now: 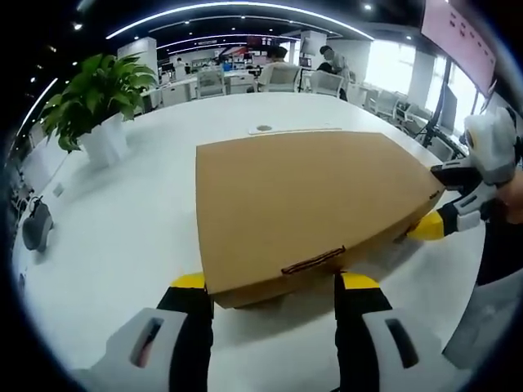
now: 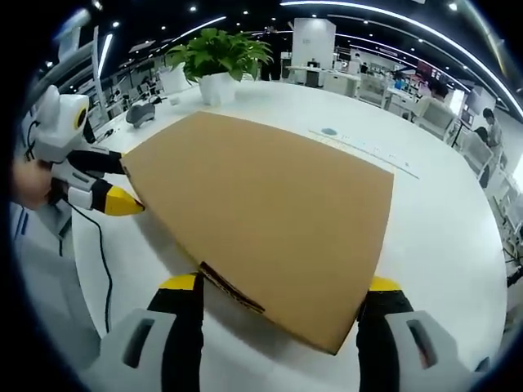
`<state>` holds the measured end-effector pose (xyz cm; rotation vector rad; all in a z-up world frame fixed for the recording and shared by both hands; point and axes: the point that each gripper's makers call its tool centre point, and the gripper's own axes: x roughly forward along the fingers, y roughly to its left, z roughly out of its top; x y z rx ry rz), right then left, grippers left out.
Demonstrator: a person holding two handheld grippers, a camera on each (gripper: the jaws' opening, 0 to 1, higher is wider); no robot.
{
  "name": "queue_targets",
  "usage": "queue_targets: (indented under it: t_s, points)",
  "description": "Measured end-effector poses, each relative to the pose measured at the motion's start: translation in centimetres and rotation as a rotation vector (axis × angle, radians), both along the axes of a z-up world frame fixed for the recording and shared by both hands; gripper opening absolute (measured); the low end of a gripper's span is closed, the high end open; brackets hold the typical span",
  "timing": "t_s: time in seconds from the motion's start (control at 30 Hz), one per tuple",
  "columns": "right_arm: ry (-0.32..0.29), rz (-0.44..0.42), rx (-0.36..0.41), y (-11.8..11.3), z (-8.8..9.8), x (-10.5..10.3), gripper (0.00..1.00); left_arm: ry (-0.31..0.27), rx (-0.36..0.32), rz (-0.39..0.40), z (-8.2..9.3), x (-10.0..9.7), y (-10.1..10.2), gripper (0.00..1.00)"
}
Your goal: Operate the shoe box by opening the lid, removing the specified soft item, and placing it in the target area until the item is outside and the box remains undamaged.
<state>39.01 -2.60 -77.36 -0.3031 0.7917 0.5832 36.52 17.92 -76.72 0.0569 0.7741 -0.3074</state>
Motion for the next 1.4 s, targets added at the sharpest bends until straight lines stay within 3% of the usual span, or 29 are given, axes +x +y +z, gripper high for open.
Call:
queue_targets:
  t_s: [0.47,1.13,1.4]
  points:
    - [-0.005,0.007,0.025,0.8,0.1,-1.4,0.75,0.017,-0.007,0.007,0.0,-1.5,0.8,0.58]
    - [-0.003,-0.001,0.043,1.1,0.2,-2.0,0.77,0.03,-0.004,-0.006,0.0,-1.9,1.1,0.56]
    - [0.004,-0.016,0.036,1.3,0.2,-2.3,0.77,0.082,-0.006,0.022,-0.2,-2.2,1.3,0.53]
